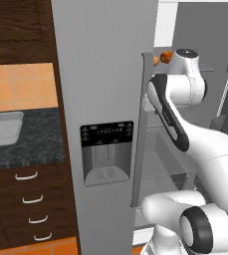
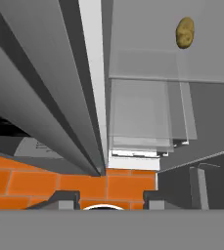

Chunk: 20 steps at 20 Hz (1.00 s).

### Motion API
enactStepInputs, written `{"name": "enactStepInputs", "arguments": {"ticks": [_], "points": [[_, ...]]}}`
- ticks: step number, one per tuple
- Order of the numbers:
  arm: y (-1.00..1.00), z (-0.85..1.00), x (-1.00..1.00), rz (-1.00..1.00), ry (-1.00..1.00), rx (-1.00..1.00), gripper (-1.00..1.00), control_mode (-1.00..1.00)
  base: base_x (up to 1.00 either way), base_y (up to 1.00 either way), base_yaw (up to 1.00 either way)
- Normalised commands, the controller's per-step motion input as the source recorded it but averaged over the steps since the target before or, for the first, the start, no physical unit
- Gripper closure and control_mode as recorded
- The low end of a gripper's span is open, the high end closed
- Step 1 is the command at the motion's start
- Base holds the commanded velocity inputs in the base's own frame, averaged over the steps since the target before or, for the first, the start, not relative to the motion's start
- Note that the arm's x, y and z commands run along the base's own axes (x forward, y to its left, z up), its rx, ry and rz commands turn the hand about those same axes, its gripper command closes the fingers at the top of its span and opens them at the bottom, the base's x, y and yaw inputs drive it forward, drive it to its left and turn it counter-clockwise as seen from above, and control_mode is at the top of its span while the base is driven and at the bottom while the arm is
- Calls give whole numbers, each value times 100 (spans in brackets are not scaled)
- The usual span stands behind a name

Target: Place one potato and one chicken drumstick in each tupperware on the nearby counter, to pack two identical lunches.

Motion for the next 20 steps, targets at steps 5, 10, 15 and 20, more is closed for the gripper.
{"name": "enactStepInputs", "arguments": {"ticks": [5,10,15,20], "points": [[-29,-8,-53,0,-10,0,-100,-100,0,0,0],[-63,-21,-55,3,-11,0,-100,-100,0,0,0],[-45,-17,-10,0,-6,-1,-100,-100,0,0,0],[-16,36,0,0,-32,0,-100,-100,0,0,0]]}}
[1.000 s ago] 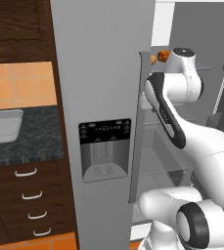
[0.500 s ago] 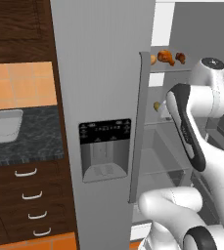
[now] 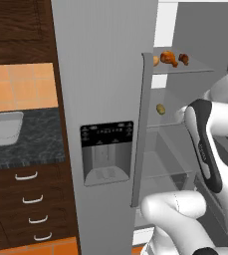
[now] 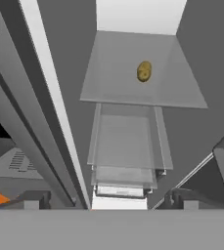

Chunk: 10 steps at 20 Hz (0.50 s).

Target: Place one potato and one chicken drumstick in each tupperware on the nearby counter, to pack two identical lunches.

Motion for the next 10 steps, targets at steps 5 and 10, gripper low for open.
{"name": "enactStepInputs", "arguments": {"ticks": [5,10], "points": [[-3,77,1,0,-31,0,-100,-100,0,0,0],[0,82,19,-1,-25,0,-100,-100,0,0,0]]}}
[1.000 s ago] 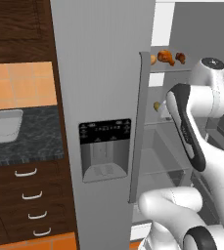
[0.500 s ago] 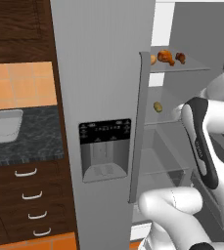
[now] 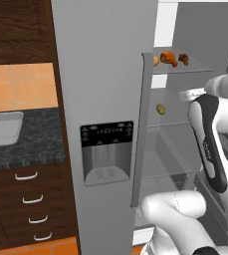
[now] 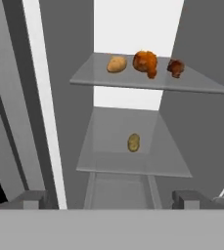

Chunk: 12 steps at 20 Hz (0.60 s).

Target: Place one potato and one chicken drumstick in each tupperware on the nearby counter, to pack two identical lunches.

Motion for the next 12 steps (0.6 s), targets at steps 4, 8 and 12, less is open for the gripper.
{"name": "enactStepInputs", "arguments": {"ticks": [4,8,12], "points": [[-13,52,22,-9,-2,0,-100,-100,0,0,0],[-23,36,36,-4,2,0,-100,-100,0,0,0],[-25,15,47,0,4,6,-100,-100,0,0,0]]}}
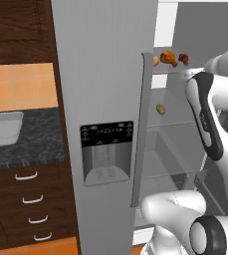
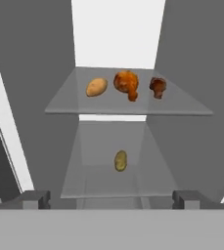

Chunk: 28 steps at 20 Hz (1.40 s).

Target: Place one potato and one chicken drumstick in each tupperware on the nearby counter, to pack two identical lunches.

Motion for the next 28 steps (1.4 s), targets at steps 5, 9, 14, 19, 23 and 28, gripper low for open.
{"name": "enactStepInputs", "arguments": {"ticks": [5,9,14,19,23,28], "points": [[-33,0,79,4,7,13,-100,-100,0,0,0],[-7,0,83,7,22,9,-100,-100,0,0,0],[-5,0,53,3,7,1,-100,-100,0,0,0],[-6,-22,41,1,-2,0,-100,-100,0,0,0],[-1,-46,52,3,-6,0,-100,-100,0,0,0],[-11,-19,58,1,-12,0,-100,-100,0,0,0]]}}
